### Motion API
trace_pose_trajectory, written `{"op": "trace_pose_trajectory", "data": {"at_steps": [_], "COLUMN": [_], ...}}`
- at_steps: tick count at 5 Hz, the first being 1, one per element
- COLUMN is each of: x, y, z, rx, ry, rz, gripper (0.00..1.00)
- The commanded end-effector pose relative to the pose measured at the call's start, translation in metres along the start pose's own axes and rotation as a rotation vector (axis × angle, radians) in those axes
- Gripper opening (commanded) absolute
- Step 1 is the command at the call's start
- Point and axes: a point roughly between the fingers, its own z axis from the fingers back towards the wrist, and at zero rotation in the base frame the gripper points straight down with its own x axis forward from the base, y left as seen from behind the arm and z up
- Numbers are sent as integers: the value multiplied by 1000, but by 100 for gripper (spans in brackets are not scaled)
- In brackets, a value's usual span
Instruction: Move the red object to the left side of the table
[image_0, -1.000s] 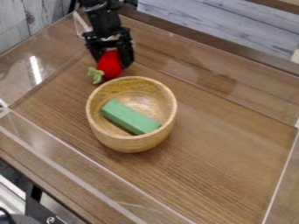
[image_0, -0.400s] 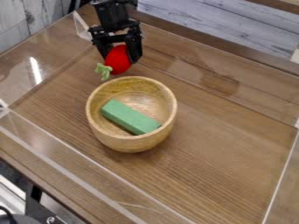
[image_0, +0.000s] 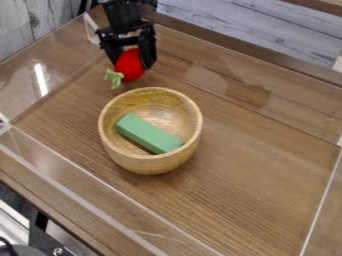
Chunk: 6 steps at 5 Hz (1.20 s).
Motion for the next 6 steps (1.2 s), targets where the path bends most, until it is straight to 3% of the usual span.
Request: {"op": "trace_pose_trajectory", "data": {"at_steps": [1,2,4,6], "x": [11,-3,-32,-51], "y": [11,2,-31,-42], "z": [20,22,36,67], "rx": [32,32,24,4], "ry": [-60,-65,-107,-138], "rz": [10,53,101,161], "gripper": [100,100,100,100]}}
